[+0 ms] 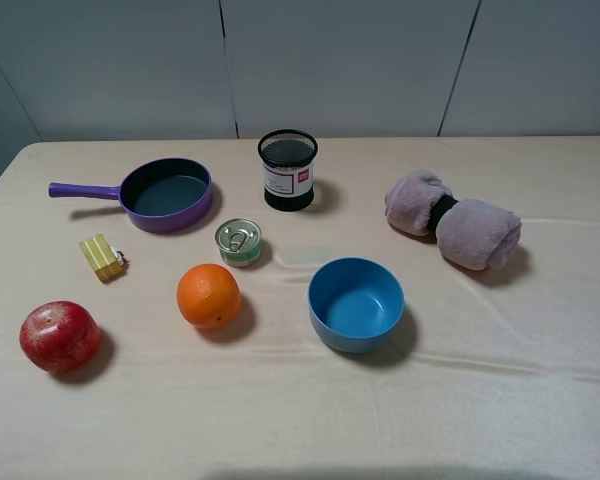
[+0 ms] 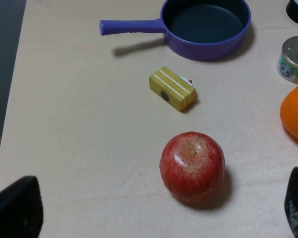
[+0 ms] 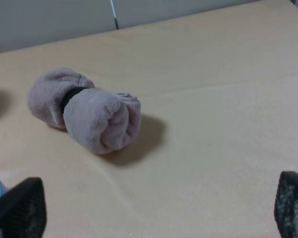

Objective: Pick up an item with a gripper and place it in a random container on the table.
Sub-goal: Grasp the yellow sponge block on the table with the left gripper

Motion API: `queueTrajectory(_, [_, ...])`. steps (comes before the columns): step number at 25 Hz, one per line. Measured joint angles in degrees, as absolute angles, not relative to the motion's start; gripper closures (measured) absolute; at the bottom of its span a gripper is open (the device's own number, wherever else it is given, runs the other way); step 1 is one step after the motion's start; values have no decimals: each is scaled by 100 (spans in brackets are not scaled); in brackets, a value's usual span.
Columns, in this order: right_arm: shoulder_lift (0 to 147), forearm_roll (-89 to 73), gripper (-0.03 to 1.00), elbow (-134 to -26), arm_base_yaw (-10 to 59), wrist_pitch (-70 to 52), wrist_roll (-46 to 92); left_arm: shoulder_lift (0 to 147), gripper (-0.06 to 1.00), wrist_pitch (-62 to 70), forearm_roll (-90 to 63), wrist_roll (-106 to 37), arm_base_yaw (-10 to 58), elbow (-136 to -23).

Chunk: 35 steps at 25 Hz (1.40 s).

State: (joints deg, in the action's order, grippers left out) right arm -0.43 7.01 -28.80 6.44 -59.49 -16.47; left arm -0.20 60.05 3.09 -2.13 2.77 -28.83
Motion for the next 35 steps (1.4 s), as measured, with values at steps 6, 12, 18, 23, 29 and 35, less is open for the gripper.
queueTrajectory(6, [-43, 701, 27, -2880, 644, -5949, -1647, -20, -4, 5986, 315, -213, 277, -2883])
queueTrajectory(12, [-43, 701, 27, -2880, 644, -5949, -1647, -20, -4, 5928, 315, -213, 277, -2883])
queueTrajectory(18, [-43, 701, 27, -2880, 644, -5949, -1647, -20, -4, 5551, 322, -218, 277, -2932])
queueTrajectory(23, [-43, 701, 27, -2880, 644, -5949, -1647, 476, -4, 5402, 323, -218, 277, -3111])
queueTrajectory(29, [-43, 701, 27, -2880, 644, -5949, -1647, 1657, -4, 5258, 328, -225, 277, -3605])
queueTrajectory(35, [-43, 701, 27, -2880, 644, -5949, -1647, 2893, -4, 5242, 328, -225, 277, -4240])
